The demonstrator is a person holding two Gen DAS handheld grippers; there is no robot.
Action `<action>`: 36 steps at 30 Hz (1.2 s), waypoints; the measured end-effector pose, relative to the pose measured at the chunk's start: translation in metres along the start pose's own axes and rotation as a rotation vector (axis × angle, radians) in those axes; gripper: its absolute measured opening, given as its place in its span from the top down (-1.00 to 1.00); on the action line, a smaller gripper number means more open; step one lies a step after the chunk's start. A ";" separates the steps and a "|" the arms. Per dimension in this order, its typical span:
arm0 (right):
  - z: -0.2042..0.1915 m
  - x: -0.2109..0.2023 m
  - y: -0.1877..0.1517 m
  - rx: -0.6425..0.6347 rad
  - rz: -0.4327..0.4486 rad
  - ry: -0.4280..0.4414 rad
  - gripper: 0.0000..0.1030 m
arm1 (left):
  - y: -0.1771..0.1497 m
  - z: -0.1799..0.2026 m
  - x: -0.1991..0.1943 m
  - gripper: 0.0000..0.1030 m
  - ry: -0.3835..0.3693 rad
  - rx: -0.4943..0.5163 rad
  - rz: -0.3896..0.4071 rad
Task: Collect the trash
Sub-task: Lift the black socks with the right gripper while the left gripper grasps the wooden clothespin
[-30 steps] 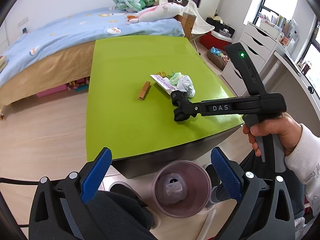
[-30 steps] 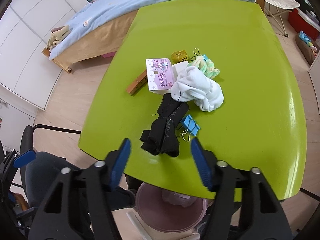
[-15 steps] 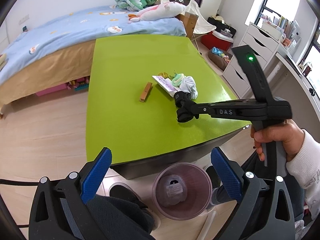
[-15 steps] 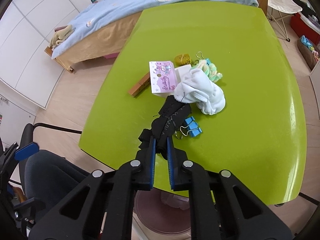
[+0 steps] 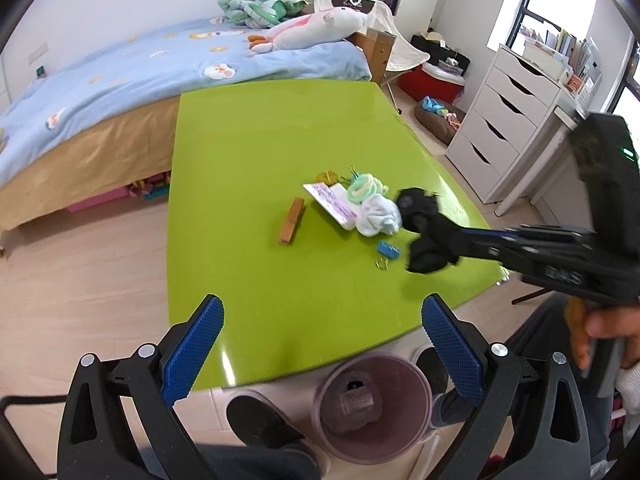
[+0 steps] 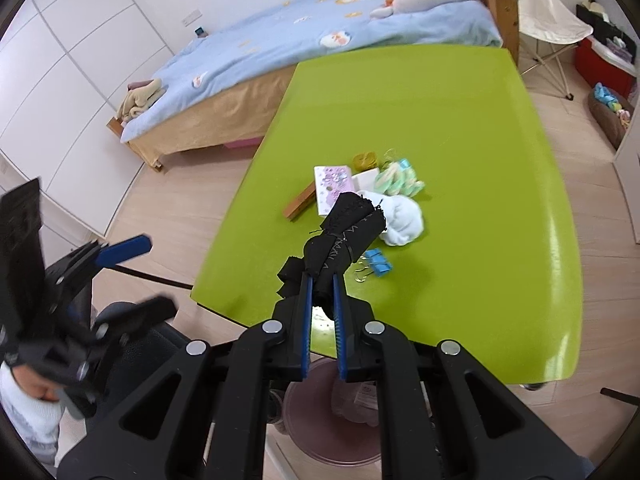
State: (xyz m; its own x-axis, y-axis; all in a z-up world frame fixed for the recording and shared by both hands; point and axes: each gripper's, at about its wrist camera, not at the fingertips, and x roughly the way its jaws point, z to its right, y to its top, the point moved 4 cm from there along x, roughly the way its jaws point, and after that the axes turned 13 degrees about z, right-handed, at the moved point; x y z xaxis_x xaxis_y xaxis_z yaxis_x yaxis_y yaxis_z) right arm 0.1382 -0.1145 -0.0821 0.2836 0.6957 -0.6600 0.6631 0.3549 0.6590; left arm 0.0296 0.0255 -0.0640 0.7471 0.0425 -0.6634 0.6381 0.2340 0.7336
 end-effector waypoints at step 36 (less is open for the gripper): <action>0.037 -0.012 -0.003 0.030 -0.014 -0.085 0.82 | 0.030 -0.027 0.151 -0.34 -0.012 0.088 -0.223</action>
State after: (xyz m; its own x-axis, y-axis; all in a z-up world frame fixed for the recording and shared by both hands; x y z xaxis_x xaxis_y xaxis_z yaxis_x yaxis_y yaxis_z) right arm 0.1587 -0.1470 -0.0889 0.3314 0.6346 -0.6982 0.6877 0.3441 0.6392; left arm 0.1561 0.0648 -0.1463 0.5879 -0.0121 -0.8089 0.8008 0.1506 0.5797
